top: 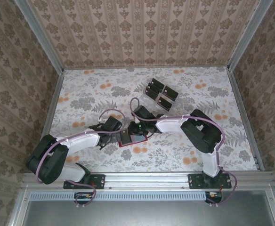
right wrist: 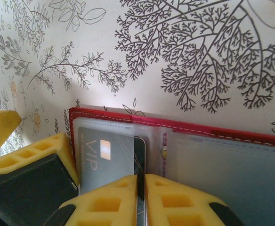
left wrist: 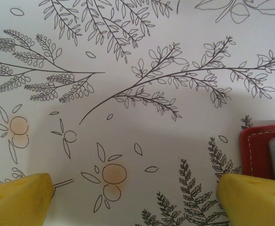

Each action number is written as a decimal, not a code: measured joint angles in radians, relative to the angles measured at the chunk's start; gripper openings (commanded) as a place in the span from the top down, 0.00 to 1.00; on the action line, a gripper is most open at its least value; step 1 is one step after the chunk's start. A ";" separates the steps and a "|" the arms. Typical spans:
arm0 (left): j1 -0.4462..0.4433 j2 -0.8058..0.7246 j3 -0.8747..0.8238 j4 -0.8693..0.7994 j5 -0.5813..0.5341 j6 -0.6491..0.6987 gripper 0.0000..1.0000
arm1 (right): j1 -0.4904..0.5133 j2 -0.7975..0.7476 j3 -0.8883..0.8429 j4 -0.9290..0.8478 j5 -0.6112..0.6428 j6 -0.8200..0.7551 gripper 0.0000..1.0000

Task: Put the credit cards into the card holder

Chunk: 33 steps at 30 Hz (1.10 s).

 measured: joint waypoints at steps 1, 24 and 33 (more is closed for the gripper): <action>0.000 0.000 0.000 0.000 0.000 0.000 0.00 | 0.000 0.002 0.002 0.000 -0.004 0.000 0.88; 0.031 -0.055 0.011 -0.034 0.000 0.024 0.00 | 0.015 -0.122 -0.084 0.024 -0.041 0.012 0.52; 0.108 -0.160 0.017 -0.081 0.005 0.038 0.00 | 0.015 -0.187 -0.125 0.024 0.001 0.019 0.71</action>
